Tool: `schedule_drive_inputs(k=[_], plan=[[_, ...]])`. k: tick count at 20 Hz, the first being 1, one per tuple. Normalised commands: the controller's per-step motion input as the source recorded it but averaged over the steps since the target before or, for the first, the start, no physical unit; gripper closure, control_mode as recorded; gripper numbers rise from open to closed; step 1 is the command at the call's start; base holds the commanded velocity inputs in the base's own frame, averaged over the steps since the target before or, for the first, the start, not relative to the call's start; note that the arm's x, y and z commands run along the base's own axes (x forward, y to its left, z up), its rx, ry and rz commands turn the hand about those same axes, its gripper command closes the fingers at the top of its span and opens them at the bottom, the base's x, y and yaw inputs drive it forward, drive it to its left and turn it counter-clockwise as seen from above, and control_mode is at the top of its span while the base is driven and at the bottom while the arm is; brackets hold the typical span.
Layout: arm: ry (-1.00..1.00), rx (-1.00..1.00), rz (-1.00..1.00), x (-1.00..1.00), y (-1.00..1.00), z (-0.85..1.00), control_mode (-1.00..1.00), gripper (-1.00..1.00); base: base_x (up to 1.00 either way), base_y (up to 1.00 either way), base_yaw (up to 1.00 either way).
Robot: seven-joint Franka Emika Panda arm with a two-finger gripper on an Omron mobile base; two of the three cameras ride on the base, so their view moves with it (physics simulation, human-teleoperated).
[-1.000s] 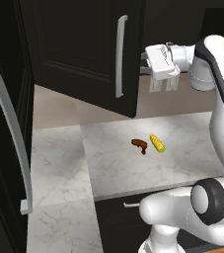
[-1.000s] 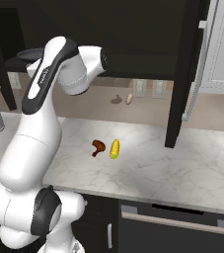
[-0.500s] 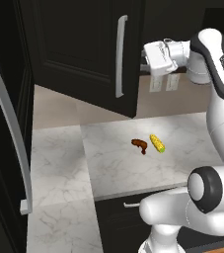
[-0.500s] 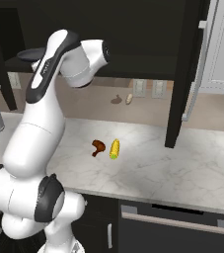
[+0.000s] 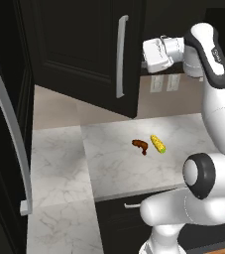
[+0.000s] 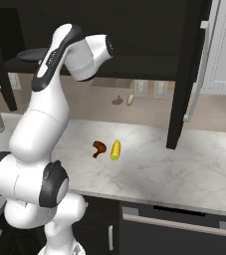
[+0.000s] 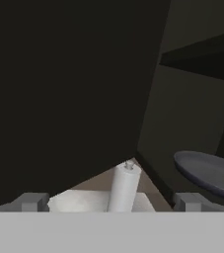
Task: Pick the pan from the cabinet and place it on the stove. Then turn on the stove burner for the pan.
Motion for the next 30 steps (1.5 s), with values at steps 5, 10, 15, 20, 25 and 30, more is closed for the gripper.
schedule_drive_inputs(k=[5, 10, 15, 20, 25, 30], plan=[[0.00, -0.03, 0.00, 0.42, -0.01, 0.00, -1.00, -1.00, 0.00, 0.00, 0.00], [0.00, -0.03, 0.00, 0.42, -0.03, 0.00, -1.00, -1.00, 0.00, 0.00, 0.00], [0.00, -0.04, 0.00, 0.40, -0.02, -0.01, -1.00, -1.00, 0.00, 0.00, 0.00], [0.00, -0.04, 0.00, 0.37, -0.02, -0.08, -1.00, -1.00, 0.00, 0.00, 0.00], [-0.01, -0.03, 0.00, 0.34, -0.01, -0.12, -1.00, -1.00, 0.00, 0.00, 0.00], [-0.02, -0.01, 0.00, 0.29, -0.02, -0.03, -1.00, -1.00, 0.00, 0.00, 0.00]])
